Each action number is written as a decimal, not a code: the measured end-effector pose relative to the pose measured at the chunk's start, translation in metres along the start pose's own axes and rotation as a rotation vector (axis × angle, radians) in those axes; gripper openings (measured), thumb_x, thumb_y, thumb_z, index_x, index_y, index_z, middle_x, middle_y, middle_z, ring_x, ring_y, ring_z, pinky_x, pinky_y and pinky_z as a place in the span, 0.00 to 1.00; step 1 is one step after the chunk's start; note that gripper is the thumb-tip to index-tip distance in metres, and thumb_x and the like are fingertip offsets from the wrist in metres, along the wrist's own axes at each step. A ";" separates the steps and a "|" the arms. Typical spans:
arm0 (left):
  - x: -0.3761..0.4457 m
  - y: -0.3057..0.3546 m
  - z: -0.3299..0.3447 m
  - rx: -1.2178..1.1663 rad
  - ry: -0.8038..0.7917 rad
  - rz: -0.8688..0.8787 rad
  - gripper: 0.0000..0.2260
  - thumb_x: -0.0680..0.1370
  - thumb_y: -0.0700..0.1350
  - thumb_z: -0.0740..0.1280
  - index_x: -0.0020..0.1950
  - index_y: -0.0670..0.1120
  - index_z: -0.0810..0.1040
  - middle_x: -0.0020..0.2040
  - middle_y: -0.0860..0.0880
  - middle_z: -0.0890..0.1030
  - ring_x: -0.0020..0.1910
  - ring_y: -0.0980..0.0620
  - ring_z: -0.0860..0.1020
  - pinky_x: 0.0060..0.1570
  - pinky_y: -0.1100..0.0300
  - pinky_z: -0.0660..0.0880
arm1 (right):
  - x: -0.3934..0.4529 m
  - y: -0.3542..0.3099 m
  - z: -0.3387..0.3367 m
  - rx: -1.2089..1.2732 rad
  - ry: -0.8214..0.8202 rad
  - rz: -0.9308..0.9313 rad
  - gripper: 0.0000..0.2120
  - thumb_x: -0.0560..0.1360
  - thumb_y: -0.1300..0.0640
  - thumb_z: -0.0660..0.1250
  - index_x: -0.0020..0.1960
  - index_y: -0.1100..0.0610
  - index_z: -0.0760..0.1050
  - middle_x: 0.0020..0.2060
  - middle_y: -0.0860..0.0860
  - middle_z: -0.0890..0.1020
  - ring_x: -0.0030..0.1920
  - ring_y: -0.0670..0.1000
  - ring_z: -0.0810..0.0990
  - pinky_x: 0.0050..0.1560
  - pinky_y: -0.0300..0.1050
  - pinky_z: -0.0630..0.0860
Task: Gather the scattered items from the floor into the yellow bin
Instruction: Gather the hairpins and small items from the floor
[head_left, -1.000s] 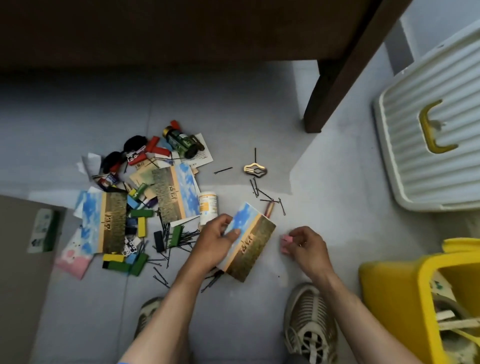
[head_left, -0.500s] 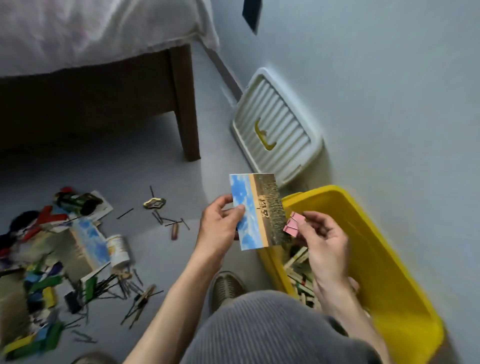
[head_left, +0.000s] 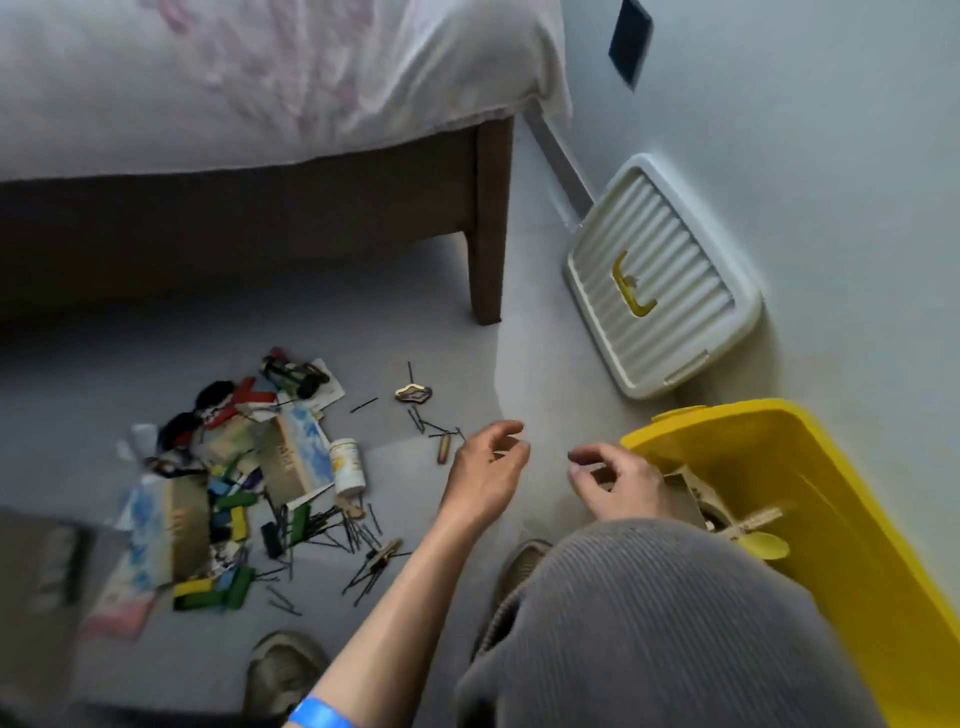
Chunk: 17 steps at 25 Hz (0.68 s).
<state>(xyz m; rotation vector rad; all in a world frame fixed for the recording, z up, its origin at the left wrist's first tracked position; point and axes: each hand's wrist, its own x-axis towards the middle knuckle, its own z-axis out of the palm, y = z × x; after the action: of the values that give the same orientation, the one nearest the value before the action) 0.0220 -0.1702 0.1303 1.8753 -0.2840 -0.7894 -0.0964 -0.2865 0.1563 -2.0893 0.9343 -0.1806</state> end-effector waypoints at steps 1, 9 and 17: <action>0.006 -0.014 -0.018 0.021 0.055 -0.027 0.12 0.78 0.45 0.66 0.60 0.50 0.80 0.49 0.52 0.81 0.48 0.56 0.79 0.48 0.64 0.74 | 0.009 -0.009 0.020 0.041 -0.069 -0.009 0.04 0.73 0.57 0.72 0.47 0.50 0.82 0.40 0.44 0.83 0.35 0.37 0.77 0.38 0.32 0.71; 0.077 -0.128 -0.099 0.161 0.346 -0.321 0.10 0.78 0.42 0.64 0.55 0.53 0.79 0.51 0.52 0.82 0.42 0.61 0.76 0.35 0.65 0.71 | 0.092 -0.008 0.177 -0.072 -0.352 0.049 0.06 0.72 0.57 0.70 0.49 0.52 0.82 0.43 0.47 0.84 0.41 0.47 0.81 0.45 0.41 0.74; 0.196 -0.146 -0.146 0.690 0.451 -0.119 0.15 0.78 0.42 0.64 0.65 0.45 0.74 0.60 0.44 0.76 0.60 0.43 0.73 0.54 0.51 0.73 | 0.124 0.033 0.236 -0.344 -0.368 -0.028 0.08 0.72 0.58 0.67 0.50 0.51 0.79 0.47 0.49 0.79 0.48 0.55 0.80 0.41 0.42 0.69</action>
<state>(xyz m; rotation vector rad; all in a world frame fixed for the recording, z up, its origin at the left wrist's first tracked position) 0.2403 -0.1026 -0.0399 2.6758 -0.1658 -0.3325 0.0734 -0.2346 -0.0446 -2.3398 0.7489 0.3653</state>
